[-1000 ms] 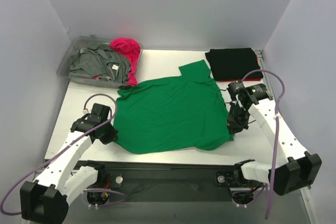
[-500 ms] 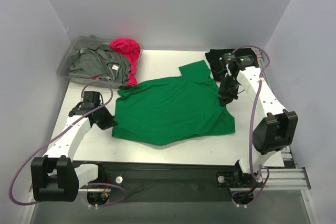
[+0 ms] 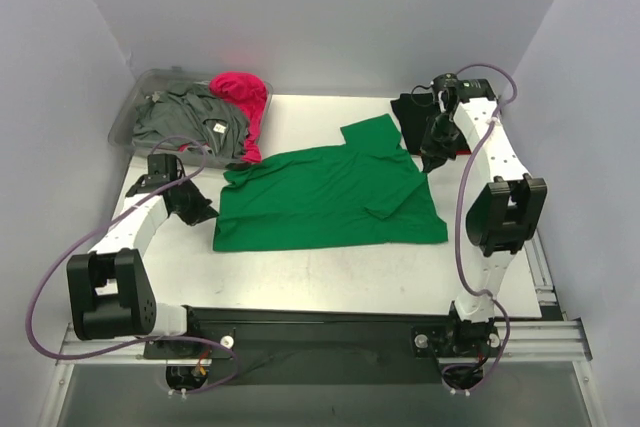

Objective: Fold and stack the t-shirts
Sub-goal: Fold the flattened tshirt in 1/3 of the way

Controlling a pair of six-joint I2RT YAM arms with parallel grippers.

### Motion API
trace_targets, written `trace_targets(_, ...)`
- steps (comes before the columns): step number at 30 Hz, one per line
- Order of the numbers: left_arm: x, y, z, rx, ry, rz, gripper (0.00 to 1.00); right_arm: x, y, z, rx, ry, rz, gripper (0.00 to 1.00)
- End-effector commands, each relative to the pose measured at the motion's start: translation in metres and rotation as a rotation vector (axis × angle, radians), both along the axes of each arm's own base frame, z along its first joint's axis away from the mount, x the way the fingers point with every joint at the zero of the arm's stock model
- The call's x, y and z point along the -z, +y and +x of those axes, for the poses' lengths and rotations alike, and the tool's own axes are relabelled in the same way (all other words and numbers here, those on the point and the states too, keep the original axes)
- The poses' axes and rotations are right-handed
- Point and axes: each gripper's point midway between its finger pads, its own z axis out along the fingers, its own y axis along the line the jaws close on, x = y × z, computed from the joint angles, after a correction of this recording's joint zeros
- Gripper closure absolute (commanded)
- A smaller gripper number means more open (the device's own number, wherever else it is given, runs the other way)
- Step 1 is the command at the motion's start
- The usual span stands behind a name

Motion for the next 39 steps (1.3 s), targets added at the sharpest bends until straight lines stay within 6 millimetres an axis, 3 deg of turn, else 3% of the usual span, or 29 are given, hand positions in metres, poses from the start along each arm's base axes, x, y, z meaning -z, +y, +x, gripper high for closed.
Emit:
trace_targets(1,-0.014,0.001,0.033,0.042,-0.090,-0.004,1.00,0.007,-0.001,0.007,-0.035,0.044,-0.001,1.00)
trace_targets(5,-0.010,0.007,0.044,0.031,-0.089,0.004,1.00,0.006,0.002,0.028,-0.044,0.014,0.008,1.00)
trace_targets(11,-0.006,0.011,0.050,0.037,-0.056,0.019,1.00,0.020,0.009,0.039,-0.071,0.038,0.045,1.00)
trace_targets(12,-0.007,0.013,0.050,0.031,-0.056,0.027,0.88,0.020,0.011,0.041,-0.093,0.037,0.054,0.91)
trace_targets(13,-0.008,0.016,0.050,0.023,-0.057,0.046,0.67,0.022,0.011,0.040,-0.094,0.045,0.057,0.50)
trace_targets(14,-0.009,0.018,0.049,0.017,-0.054,0.057,0.53,0.023,0.010,0.039,-0.095,0.048,0.053,0.36)
trace_targets(16,-0.014,0.024,0.048,0.005,-0.062,0.099,0.27,0.020,0.005,0.034,-0.087,0.047,0.047,0.21)
trace_targets(18,-0.022,0.026,0.044,0.014,-0.069,0.135,0.22,0.021,-0.004,0.028,-0.071,0.051,0.029,0.19)
trace_targets(19,-0.024,0.029,0.042,0.012,-0.069,0.169,0.18,0.022,-0.009,0.015,-0.060,0.070,0.023,0.18)
trace_targets(22,-0.030,0.018,0.031,0.054,-0.085,0.214,0.17,0.018,-0.027,-0.005,0.000,0.059,0.034,0.18)
trace_targets(23,-0.034,0.013,0.029,0.065,-0.103,0.217,0.17,0.031,-0.029,-0.018,0.014,0.089,0.048,0.19)
trace_targets(24,-0.026,0.000,0.020,0.107,-0.087,0.214,0.16,0.026,-0.030,-0.027,0.027,0.073,0.069,0.19)
trace_targets(26,-0.018,-0.011,0.012,0.146,-0.078,0.190,0.16,0.043,-0.039,-0.047,0.056,0.116,0.085,0.20)
trace_targets(28,-0.002,-0.015,-0.003,0.166,-0.027,0.164,0.17,0.046,-0.043,-0.058,0.068,0.125,0.100,0.21)
trace_targets(33,0.013,0.000,-0.034,0.162,0.045,0.222,0.18,0.064,-0.044,-0.088,0.043,0.170,0.124,0.22)
trace_targets(39,0.035,0.008,-0.061,0.140,0.165,0.230,0.18,0.081,-0.048,-0.105,0.053,0.213,0.153,0.21)
